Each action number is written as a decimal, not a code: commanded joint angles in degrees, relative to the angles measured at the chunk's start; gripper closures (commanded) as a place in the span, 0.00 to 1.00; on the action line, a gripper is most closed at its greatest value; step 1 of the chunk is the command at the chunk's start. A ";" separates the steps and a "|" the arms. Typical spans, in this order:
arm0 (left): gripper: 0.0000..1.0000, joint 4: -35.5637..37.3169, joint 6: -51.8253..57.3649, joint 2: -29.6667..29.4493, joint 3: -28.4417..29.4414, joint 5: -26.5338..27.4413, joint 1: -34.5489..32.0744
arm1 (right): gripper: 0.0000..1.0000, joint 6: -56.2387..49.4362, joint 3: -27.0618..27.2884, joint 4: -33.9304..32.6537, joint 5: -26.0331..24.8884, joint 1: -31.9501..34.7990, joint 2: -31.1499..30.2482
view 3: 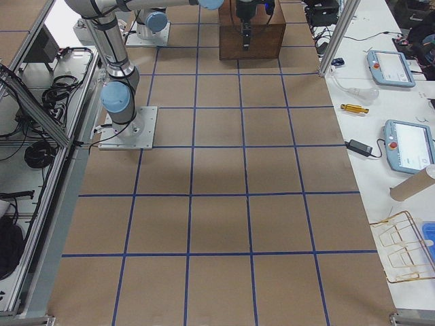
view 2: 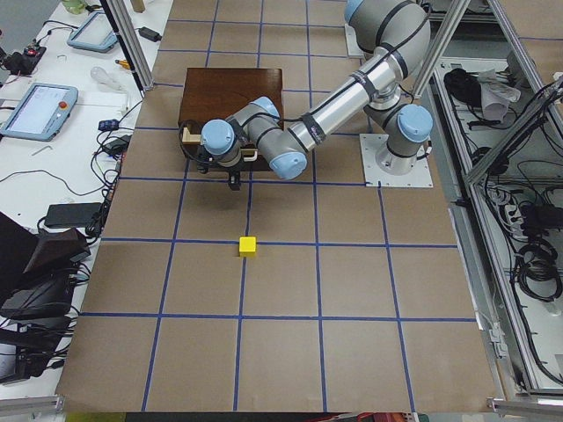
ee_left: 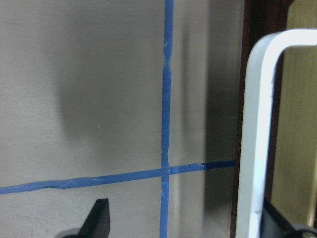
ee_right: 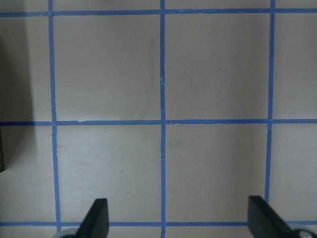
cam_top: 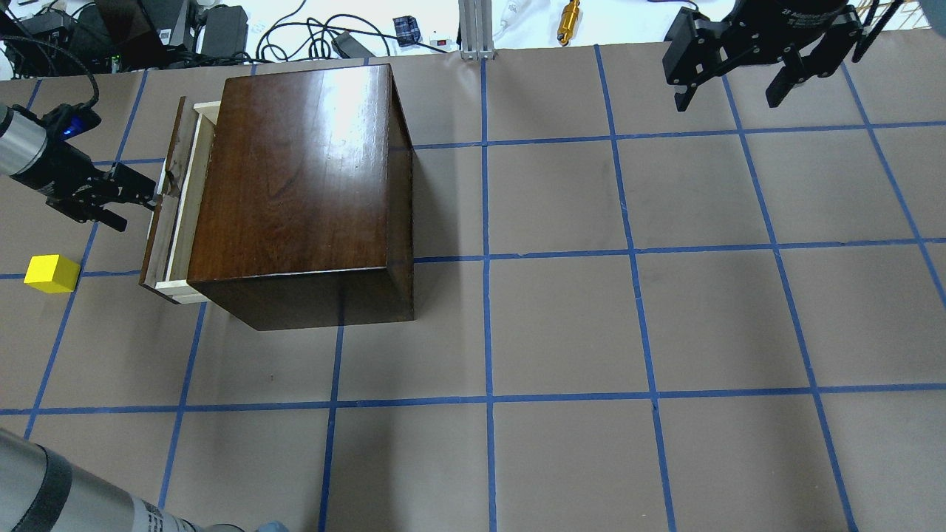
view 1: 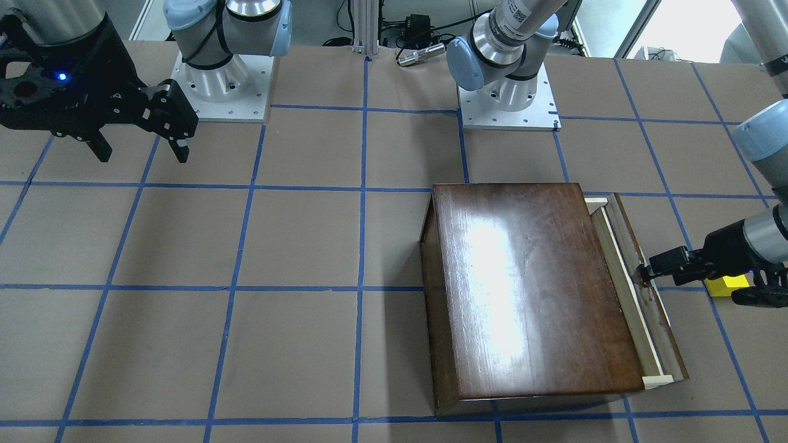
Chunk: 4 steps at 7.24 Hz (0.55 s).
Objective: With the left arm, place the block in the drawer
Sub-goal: 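Pull the drawer open with the left gripper, away from the cabinet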
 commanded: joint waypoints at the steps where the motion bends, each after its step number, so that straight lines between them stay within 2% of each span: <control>1: 0.00 0.01 0.43 0.00 0.01 -0.02 1.69 | 0.00 0.00 0.00 0.00 0.03 0.06 0.06; 4: 0.00 0.01 0.51 -0.08 0.27 -0.02 2.05 | 0.00 0.00 0.00 0.00 -0.06 0.06 -0.03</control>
